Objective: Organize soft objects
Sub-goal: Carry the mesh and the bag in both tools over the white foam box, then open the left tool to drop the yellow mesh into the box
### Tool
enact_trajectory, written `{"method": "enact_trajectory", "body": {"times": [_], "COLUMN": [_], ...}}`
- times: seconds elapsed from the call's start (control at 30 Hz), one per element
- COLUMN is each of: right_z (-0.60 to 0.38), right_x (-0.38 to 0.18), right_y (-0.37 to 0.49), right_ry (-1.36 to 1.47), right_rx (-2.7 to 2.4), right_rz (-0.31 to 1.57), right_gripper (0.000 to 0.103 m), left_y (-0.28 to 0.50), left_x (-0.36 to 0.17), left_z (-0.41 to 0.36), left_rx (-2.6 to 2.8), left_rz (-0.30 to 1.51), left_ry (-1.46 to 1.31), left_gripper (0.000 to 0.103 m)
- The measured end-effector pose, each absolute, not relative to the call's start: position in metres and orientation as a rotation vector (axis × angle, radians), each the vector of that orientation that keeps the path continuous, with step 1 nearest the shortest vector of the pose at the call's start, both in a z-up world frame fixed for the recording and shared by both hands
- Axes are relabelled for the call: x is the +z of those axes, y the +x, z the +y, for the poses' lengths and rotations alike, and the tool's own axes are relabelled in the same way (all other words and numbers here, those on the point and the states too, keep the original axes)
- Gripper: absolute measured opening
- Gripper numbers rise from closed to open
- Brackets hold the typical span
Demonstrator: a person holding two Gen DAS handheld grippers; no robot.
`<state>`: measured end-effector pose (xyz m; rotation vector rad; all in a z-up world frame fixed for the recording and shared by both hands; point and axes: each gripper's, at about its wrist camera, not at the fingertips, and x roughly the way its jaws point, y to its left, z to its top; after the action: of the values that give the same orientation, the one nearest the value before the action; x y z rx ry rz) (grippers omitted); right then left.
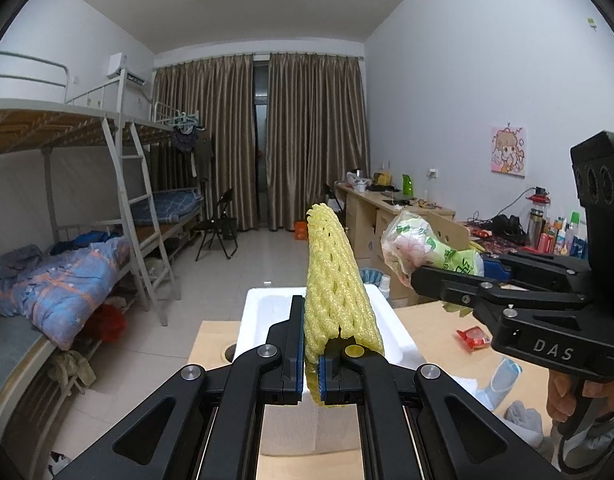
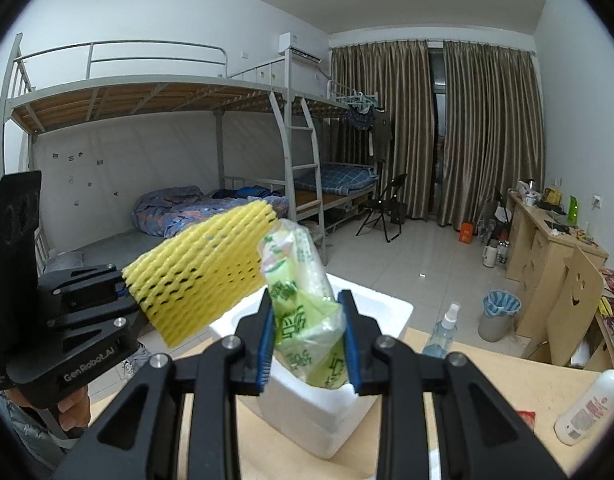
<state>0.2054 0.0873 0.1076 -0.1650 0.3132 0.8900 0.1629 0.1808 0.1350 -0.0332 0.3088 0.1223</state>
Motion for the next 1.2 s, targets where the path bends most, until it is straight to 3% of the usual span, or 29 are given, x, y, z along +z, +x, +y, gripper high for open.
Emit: {"method": "enact_trajectory", "body": {"times": [0.6,0.67,0.7,0.73,0.8,0.83,1.1,1.17,1.2], "right_z": [0.105,0.105,0.104,0.103,0.103,0.103,0.105,0.105,0.105], "right_x": [0.096,0.097,0.098,0.098,0.100,0.101,0.103,0.103,0.103], "right_y": [0.247,0.246,0.247,0.247,0.245,0.245,0.249,0.249,0.250], "right_ry": [-0.158,-0.158,-0.157,-0.156,-0.154,-0.157,-0.158,-0.161,-0.160], "right_rx": [0.885,0.881,0.879,0.878,0.881,0.882,0.882,0.881,0.882], "right_rz": [0.394,0.396,0.397,0.396,0.396,0.394,0.396,0.394,0.395], "right_gripper": [0.034,0.034,0.034,0.034,0.034,0.034,0.034,0.034,0.034], "left_y": [0.245,0.245,0.246,0.245,0.239,0.235,0.226,0.226,0.230], "left_x": [0.105,0.102,0.102,0.102,0.103,0.105,0.107,0.106,0.104], "left_z": [0.203,0.203,0.202,0.200,0.201,0.201,0.206,0.206,0.205], "left_rx": [0.090,0.098,0.099,0.101,0.124,0.135,0.155,0.148,0.155], "left_rz": [0.435,0.439,0.443,0.439,0.399,0.376,0.344,0.346,0.371], "left_ry": [-0.043,-0.035,-0.030,-0.025,-0.026,-0.023,-0.023,-0.015,0.005], "left_gripper": [0.006,0.015,0.033,0.059,0.088,0.093,0.093,0.103,0.103]}}
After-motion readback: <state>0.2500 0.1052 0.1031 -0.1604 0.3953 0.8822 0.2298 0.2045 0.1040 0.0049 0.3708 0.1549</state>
